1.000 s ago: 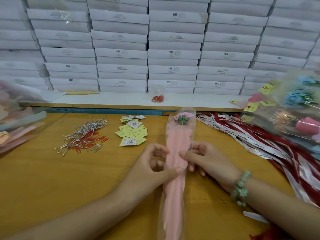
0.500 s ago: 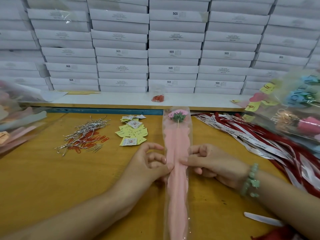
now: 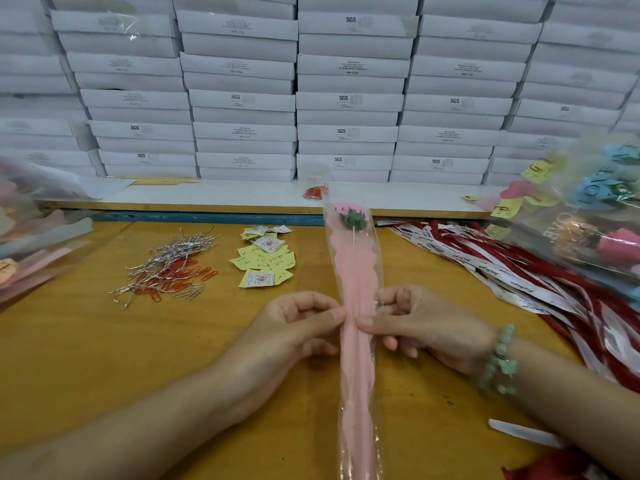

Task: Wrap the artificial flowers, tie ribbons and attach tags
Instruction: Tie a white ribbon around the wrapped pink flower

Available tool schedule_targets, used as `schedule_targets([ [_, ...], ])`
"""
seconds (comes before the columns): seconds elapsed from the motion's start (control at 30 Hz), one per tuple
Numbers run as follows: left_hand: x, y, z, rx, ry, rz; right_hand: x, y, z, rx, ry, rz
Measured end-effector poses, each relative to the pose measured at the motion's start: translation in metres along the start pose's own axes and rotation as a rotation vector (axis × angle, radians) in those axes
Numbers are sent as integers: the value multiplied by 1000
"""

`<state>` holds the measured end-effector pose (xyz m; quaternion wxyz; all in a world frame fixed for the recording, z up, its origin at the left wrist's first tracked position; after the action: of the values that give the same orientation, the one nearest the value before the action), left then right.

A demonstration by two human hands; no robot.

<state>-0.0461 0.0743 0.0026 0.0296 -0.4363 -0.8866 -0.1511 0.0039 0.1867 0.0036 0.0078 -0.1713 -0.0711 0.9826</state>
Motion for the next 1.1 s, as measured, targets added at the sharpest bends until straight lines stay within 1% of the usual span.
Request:
schedule_targets([
  [0.1, -1, 6, 0, 27, -38, 70, 1, -1, -1, 16, -6, -13],
  [0.33, 0, 6, 4, 119, -96, 115, 2, -3, -2, 10, -2, -25],
  [0.57, -1, 7, 4, 124, -125, 150, 2, -1, 0, 6, -39, -3],
  [0.77, -2, 5, 2, 140, -86, 115, 1, 1, 1, 27, -60, 59],
  [1.0, -2, 1, 1, 122, -80, 53, -2, 0, 0, 132, 8, 230],
  [1.1, -2, 1, 0, 127, -75, 53, -2, 0, 0, 162, 16, 254],
])
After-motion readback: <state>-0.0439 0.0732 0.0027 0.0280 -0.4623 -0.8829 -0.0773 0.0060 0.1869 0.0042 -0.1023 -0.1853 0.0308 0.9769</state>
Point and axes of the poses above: each hand's wrist, its own x-axis towards the middle knuckle, its own y-axis out of the palm, z = x × y, the point moved 9 cm from there along x, towards the middle knuckle, and after that the axes turned 10 degrees about y, right-handed, at the moved point
